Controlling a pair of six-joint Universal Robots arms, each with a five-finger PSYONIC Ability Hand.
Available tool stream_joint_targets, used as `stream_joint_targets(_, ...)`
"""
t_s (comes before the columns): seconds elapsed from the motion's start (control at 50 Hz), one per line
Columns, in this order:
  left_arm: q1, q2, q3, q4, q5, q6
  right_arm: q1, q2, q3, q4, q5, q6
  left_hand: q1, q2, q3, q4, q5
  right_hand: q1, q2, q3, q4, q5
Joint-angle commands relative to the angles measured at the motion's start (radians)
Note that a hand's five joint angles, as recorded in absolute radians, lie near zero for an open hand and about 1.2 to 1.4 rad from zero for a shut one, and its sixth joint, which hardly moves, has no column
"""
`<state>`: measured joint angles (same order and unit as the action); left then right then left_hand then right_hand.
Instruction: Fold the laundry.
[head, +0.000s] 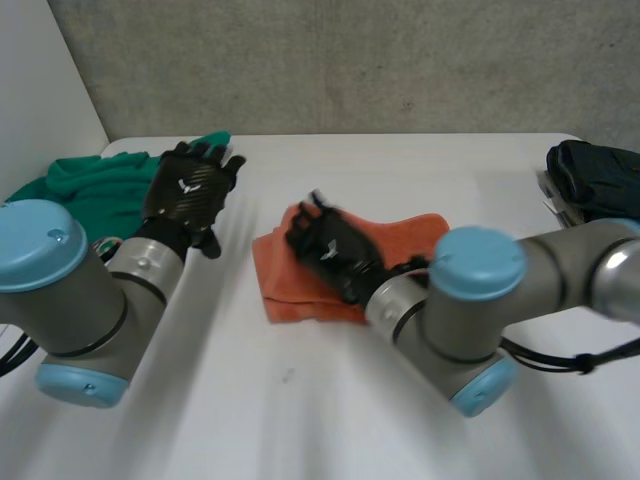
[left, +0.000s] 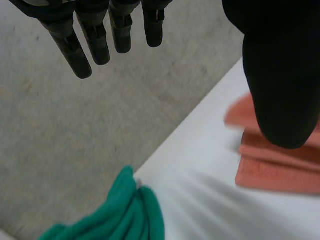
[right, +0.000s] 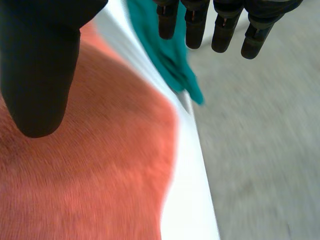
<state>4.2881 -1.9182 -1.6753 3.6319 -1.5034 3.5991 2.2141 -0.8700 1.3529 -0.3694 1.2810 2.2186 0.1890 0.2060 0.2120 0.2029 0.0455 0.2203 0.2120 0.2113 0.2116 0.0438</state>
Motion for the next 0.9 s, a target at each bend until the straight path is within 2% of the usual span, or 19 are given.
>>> stream_joint_targets(0.02,-0.112,-0.042,0.103,0.002,0.000,0.000,-0.138,-0.222,0.141,0.070,-0.006,0.545,-0.014,-0.031,-0.038,-0.028,-0.045,-0.046,-0.037,-0.037,-0.037,-0.044)
stream_joint_targets(0.06,-0.160,-0.083,0.152,0.002,-0.001,0.000,-0.180,-0.247,0.166,0.089,-0.009,0.643,-0.014,-0.031,-0.038,-0.028,-0.045,-0.046,-0.037,-0.037,-0.037,-0.044)
stream_joint_targets(0.1,-0.198,-0.117,0.187,0.002,-0.001,0.000,-0.234,-0.256,0.190,0.116,-0.012,0.676,-0.014,-0.031,-0.038,-0.028,-0.045,-0.046,-0.037,-0.037,-0.037,-0.044)
stream_joint_targets(0.14,-0.244,-0.178,0.245,0.002,-0.004,0.000,-0.270,-0.259,0.209,0.141,-0.011,0.668,-0.014,-0.031,-0.038,-0.028,-0.045,-0.046,-0.037,-0.037,-0.037,-0.044)
stream_joint_targets(0.2,-0.269,-0.252,0.313,-0.004,-0.011,0.001,-0.324,-0.257,0.233,0.182,-0.008,0.623,-0.014,-0.031,-0.038,-0.028,-0.045,-0.046,-0.037,-0.037,-0.037,-0.044)
stream_joint_targets(0.3,-0.274,-0.407,0.442,-0.019,-0.037,0.009,-0.358,-0.219,0.246,0.211,0.004,0.537,-0.014,-0.031,-0.038,-0.028,-0.045,-0.046,-0.037,-0.037,-0.037,-0.044)
stream_joint_targets(0.36,-0.271,-0.447,0.479,-0.025,-0.098,0.012,-0.375,-0.164,0.242,0.211,0.008,0.492,-0.014,-0.031,-0.037,-0.028,-0.045,0.158,0.166,0.167,0.166,0.160)
stream_joint_targets(0.44,-0.243,-0.459,0.471,-0.058,-0.164,0.012,-0.406,-0.126,0.229,0.211,0.008,0.458,0.022,0.005,-0.002,0.008,-0.009,0.592,0.600,0.601,0.600,0.594)
stream_joint_targets(0.46,-0.240,-0.461,0.467,-0.071,-0.172,0.012,-0.410,-0.124,0.227,0.208,0.009,0.451,0.025,0.008,0.001,0.011,-0.007,0.872,0.880,0.881,0.881,0.874)
stream_joint_targets(0.5,-0.238,-0.450,0.442,-0.128,-0.193,0.010,-0.412,-0.124,0.227,0.204,0.012,0.441,0.042,0.025,0.019,0.028,0.011,1.175,1.183,1.184,1.184,1.177)
stream_joint_targets(0.6,-0.244,-0.398,0.362,-0.269,-0.222,0.003,-0.429,-0.147,0.226,0.178,0.089,0.360,0.113,0.096,0.090,0.099,0.082,1.176,1.184,1.185,1.185,1.178)
stream_joint_targets(0.68,-0.246,-0.282,0.272,-0.343,-0.232,-0.010,-0.419,-0.211,0.219,0.127,0.155,0.190,0.116,0.099,0.092,0.102,0.085,1.176,1.184,1.185,1.185,1.178)
stream_joint_targets(0.74,-0.243,-0.192,0.200,-0.348,-0.225,-0.025,-0.403,-0.234,0.206,0.113,0.161,0.077,0.101,0.084,0.078,0.087,0.070,1.176,1.184,1.185,1.185,1.178)
stream_joint_targets(0.82,-0.229,-0.096,0.141,-0.328,-0.224,-0.059,-0.245,-0.231,0.155,0.067,0.115,-0.033,0.095,0.078,0.072,0.081,0.064,1.176,1.184,1.185,1.185,1.178)
stream_joint_targets(0.84,-0.225,-0.082,0.132,-0.325,-0.224,-0.068,-0.166,-0.228,0.141,0.032,0.071,-0.048,0.095,0.078,0.072,0.081,0.064,1.176,1.184,1.185,1.185,1.178)
stream_joint_targets(0.9,-0.193,-0.041,0.099,-0.317,-0.224,-0.100,-0.061,-0.213,0.143,-0.017,-0.018,-0.050,0.031,0.014,0.008,0.017,0.000,1.176,1.184,1.185,1.185,1.178)
